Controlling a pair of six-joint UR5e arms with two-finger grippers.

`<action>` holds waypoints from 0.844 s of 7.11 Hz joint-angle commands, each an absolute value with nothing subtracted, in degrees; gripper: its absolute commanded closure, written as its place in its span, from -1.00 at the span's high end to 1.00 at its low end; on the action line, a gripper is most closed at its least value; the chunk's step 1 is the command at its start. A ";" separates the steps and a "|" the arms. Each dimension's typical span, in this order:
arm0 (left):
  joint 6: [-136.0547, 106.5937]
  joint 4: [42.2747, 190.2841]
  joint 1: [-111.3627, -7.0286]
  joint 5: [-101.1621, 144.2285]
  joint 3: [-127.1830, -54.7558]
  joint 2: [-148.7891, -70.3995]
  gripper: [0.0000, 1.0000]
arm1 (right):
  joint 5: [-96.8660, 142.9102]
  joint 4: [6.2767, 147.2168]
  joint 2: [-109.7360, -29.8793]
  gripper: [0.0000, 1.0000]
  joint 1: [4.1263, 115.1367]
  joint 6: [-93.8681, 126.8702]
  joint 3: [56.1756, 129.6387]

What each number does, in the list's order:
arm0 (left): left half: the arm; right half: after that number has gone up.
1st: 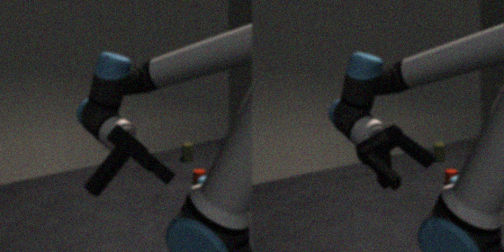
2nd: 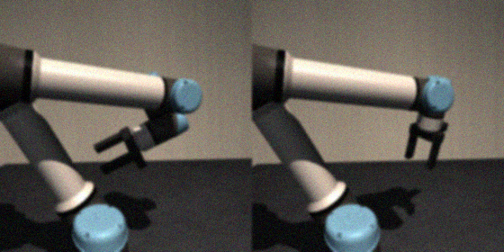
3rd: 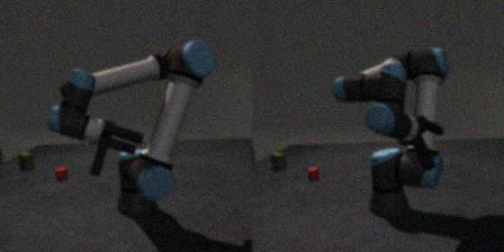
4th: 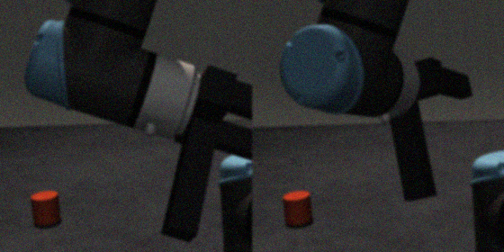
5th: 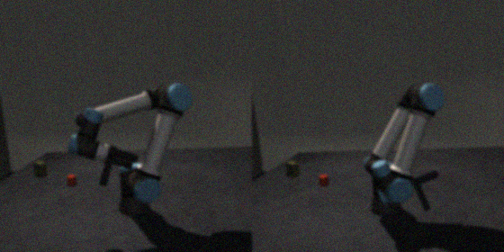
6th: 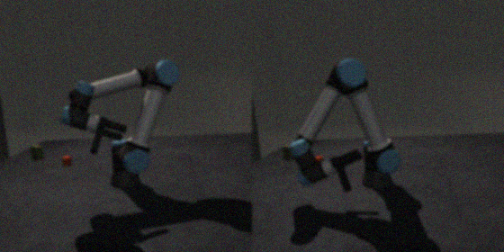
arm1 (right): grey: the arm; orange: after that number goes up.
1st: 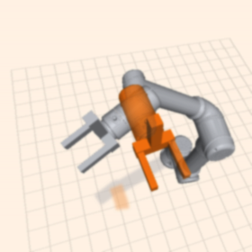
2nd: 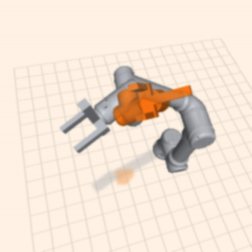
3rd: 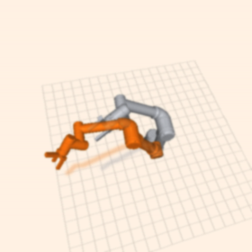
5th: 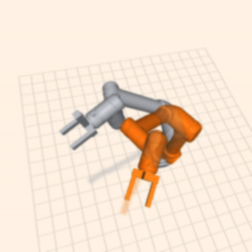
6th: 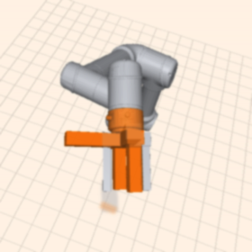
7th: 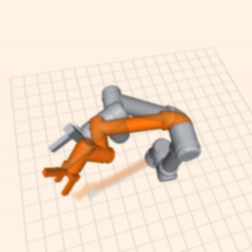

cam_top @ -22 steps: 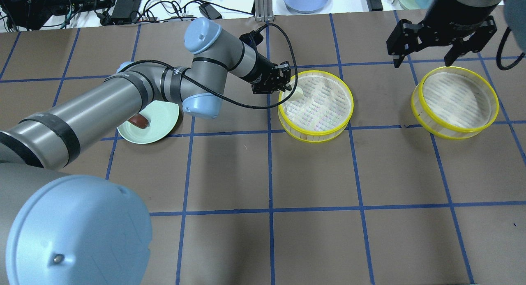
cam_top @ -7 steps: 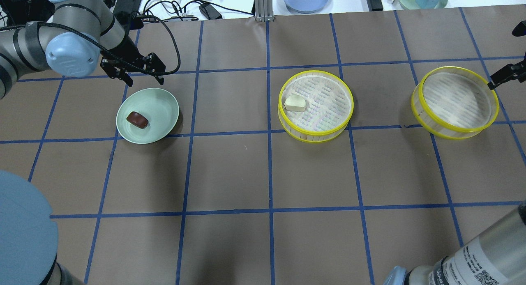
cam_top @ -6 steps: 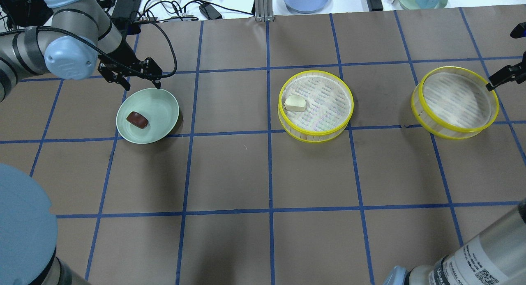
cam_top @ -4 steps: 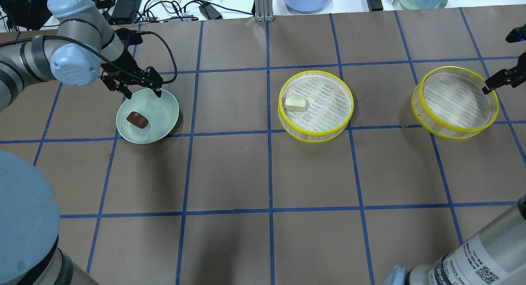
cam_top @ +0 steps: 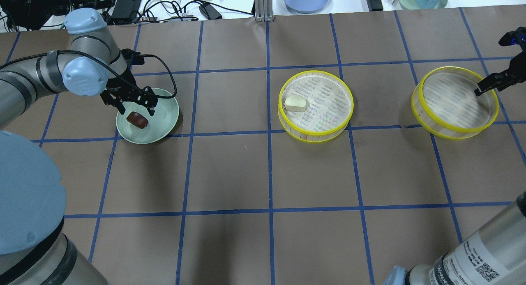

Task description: Stack buns with steamer

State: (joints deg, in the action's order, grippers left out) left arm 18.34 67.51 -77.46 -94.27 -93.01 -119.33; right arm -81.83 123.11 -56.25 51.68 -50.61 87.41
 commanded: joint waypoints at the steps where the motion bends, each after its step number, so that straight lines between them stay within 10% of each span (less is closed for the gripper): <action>1: 20.56 67.06 -76.82 -94.48 -94.65 -121.02 1.00 | -81.74 123.66 -56.16 -0.14 51.77 -50.63 87.63; 3: 22.41 63.73 -76.82 -94.31 -95.27 -122.69 0.97 | -82.00 123.66 -56.25 -0.48 51.94 -50.19 87.63; 4: 22.33 62.68 -76.82 -94.05 -95.19 -122.87 -0.19 | -82.52 123.49 -56.16 -0.71 52.03 -49.92 87.63; 5: 22.41 62.41 -76.82 -94.04 -95.10 -122.87 -0.81 | -82.44 123.40 -56.16 -0.81 52.03 -49.66 87.63; 6: 22.50 62.32 -76.82 -94.04 -94.66 -122.35 -1.00 | -82.44 123.40 -56.60 -0.88 52.12 -49.40 87.63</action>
